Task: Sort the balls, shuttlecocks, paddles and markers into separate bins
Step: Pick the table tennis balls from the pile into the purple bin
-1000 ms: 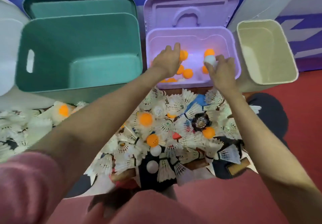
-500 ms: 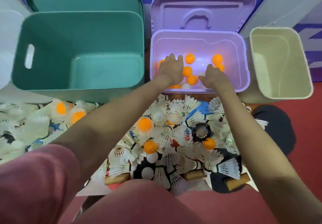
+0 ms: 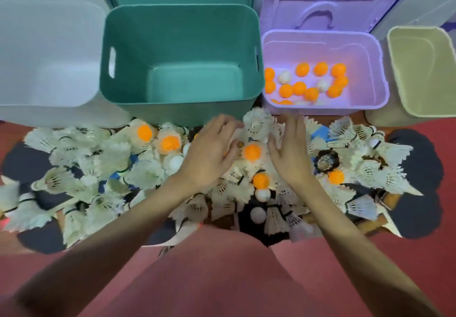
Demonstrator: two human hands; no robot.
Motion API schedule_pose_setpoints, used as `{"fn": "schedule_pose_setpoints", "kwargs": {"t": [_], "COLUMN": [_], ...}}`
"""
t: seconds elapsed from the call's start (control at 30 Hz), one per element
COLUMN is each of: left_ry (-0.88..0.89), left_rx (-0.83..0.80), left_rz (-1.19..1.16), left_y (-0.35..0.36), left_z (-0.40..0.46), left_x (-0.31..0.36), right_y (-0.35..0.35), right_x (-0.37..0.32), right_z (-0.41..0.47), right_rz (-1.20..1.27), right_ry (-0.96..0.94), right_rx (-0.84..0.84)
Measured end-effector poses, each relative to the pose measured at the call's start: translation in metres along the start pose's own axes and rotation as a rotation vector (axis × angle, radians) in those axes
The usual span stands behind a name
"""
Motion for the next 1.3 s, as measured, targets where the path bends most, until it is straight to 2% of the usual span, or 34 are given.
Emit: {"fn": "schedule_pose_setpoints", "kwargs": {"t": [0.13,0.27,0.37,0.57,1.03,1.2,1.3], "left_ry": [-0.156,-0.407,-0.499,-0.475,-0.477,-0.471,-0.413], "left_rx": [0.053,0.126,0.043,-0.086,-0.133,-0.170,-0.164], "left_rz": [0.063,0.150,0.202,0.221,0.253,0.281,0.314], "left_y": [-0.034,-0.059,-0.066,-0.065,-0.054,-0.056,-0.063], "left_z": [-0.053,-0.078,-0.076,-0.066,-0.062,-0.057,-0.057], "left_x": [-0.061,-0.124,-0.156,-0.184,-0.198,-0.198,-0.196], "right_y": [0.031,0.064,0.087,0.119,0.149,0.148,0.135], "right_x": [-0.050,-0.096,-0.124,-0.160,-0.181,-0.182,-0.183], "right_z": [-0.029,-0.039,-0.036,-0.018,0.000,0.003,0.002], "right_rz": [0.023,-0.024,-0.092,-0.184,-0.393,-0.355,-0.192], "right_ry": [-0.042,-0.141,-0.193,-0.086,-0.007,0.024,0.064], "right_rx": [-0.136,-0.292,-0.317,-0.293,-0.433,-0.427,-0.312]}}
Point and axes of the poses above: each hand's wrist, its own z-axis towards the middle knuckle, its own y-axis out of the palm, x = y × z, the point moved 1 cm from there along z, towards the middle knuckle, and after that the axes turned 7 degrees about x, right-handed, at the moved point
